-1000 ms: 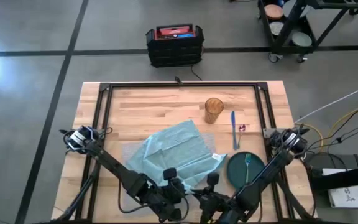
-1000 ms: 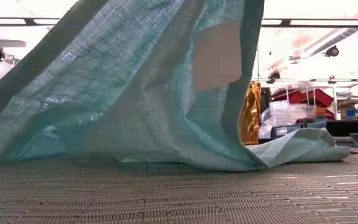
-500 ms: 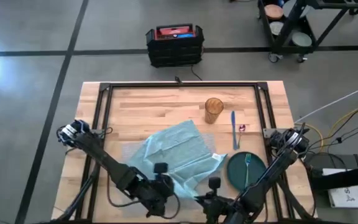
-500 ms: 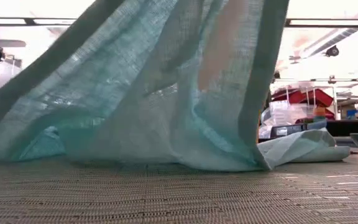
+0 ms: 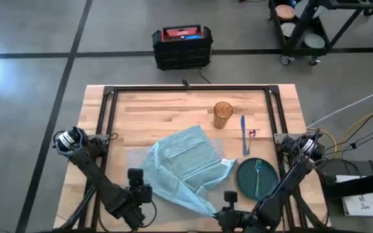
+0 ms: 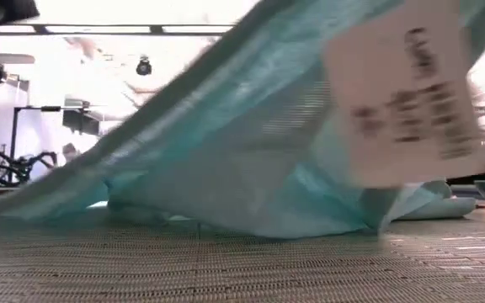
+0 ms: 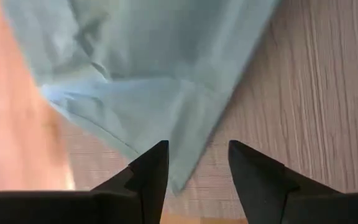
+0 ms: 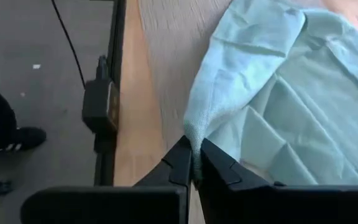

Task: Set table place
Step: Fold the blue table napkin

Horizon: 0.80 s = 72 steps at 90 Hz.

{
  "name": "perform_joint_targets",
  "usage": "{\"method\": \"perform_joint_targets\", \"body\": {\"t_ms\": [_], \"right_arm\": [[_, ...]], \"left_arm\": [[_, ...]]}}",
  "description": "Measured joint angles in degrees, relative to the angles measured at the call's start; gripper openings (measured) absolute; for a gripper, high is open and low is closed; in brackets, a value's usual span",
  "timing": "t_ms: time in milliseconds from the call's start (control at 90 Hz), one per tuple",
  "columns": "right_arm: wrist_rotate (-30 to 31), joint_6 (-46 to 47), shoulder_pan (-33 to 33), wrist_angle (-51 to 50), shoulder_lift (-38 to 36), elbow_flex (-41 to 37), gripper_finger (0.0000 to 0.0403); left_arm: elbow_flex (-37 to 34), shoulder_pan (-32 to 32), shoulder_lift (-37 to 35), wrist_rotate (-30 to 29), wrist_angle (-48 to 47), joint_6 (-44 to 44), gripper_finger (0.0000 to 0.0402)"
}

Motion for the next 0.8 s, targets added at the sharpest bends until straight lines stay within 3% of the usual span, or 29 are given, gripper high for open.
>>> {"method": "perform_joint_targets", "body": {"t_ms": [222, 489, 689, 800], "right_arm": [[-0.16, 4.01, 2.04, -0.6, 0.0, 0.0, 0.0], [-1.77, 7.78, 5.02, -0.69, 0.0, -0.02, 0.0], [-1.27, 8.58, 5.4, -0.77, 0.0, -0.02, 0.0], [-1.27, 8.56, 5.43, -0.81, 0.0, -0.02, 0.0]], "left_arm": [[-7.48, -0.31, -0.07, 2.92, 5.68, 0.01, 0.0155], [-8.56, -0.39, -0.42, 3.22, 6.55, 1.91, 0.0127], [-11.94, -0.46, -0.42, 6.36, 17.92, 7.14, 0.0114], [-13.17, -0.48, -0.35, 7.8, 19.48, 7.1, 0.0118]]}}
